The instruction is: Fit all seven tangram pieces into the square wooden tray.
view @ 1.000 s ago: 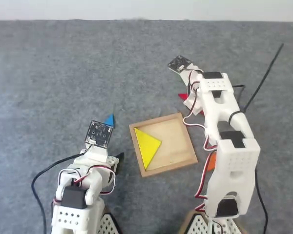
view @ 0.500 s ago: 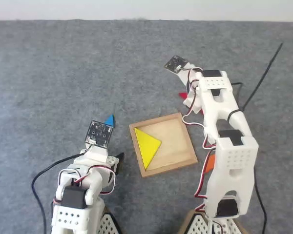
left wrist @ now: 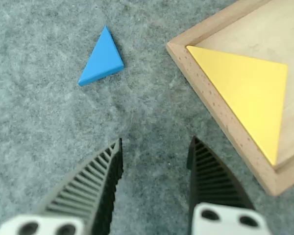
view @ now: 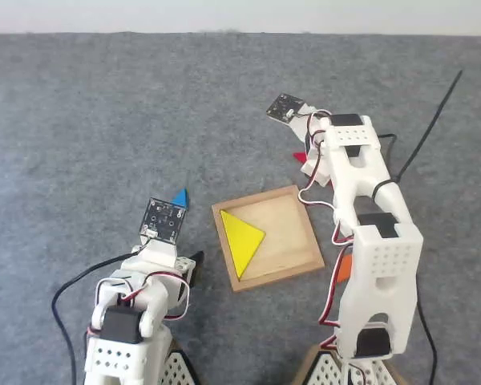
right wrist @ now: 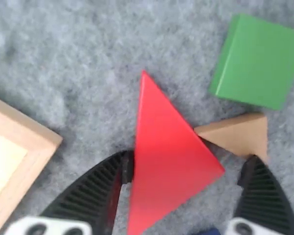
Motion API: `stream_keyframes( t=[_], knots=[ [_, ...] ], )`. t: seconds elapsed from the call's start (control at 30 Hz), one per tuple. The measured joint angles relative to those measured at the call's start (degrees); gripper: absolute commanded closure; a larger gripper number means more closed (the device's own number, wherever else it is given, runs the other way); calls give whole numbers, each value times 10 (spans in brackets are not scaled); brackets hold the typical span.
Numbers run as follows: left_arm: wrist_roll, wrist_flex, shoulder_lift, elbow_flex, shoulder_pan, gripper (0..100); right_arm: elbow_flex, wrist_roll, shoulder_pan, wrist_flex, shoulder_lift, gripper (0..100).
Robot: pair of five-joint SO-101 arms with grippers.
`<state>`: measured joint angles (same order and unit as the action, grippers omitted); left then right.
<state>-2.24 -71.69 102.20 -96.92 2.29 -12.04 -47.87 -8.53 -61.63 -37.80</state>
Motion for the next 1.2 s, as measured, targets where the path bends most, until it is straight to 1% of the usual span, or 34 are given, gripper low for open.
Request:
stream_keyframes(
  t=[0.07, 0.1, 0.4, 0.53, 0.67, 0.77, 0.83, 0.93, 1.07, 1.2],
  knots=[
    [0, 0, 0, 0, 0, 793, -3, -1, 0, 1, 0, 901],
    [0, 0, 0, 0, 0, 793, -17, 0, 4, 3, 0, 920],
    [0, 0, 0, 0, 0, 793, -30, -4, -2, 4, 0, 923],
    [0, 0, 0, 0, 0, 793, -40, 7, 6, -33, 1, 924],
    [0, 0, 0, 0, 0, 793, -40, 18, 33, -69, 10, 939],
    [0, 0, 0, 0, 0, 793, -33, 25, 51, -74, 18, 911],
    [0, 0, 0, 0, 0, 793, -33, 44, 55, -75, 18, 881],
    [0, 0, 0, 0, 0, 793, -31, 69, 56, -77, 21, 810],
    [0, 0, 0, 0, 0, 793, -33, 77, 56, -79, 21, 706],
    [0, 0, 0, 0, 0, 793, -35, 79, 56, -75, 19, 690]
  ],
)
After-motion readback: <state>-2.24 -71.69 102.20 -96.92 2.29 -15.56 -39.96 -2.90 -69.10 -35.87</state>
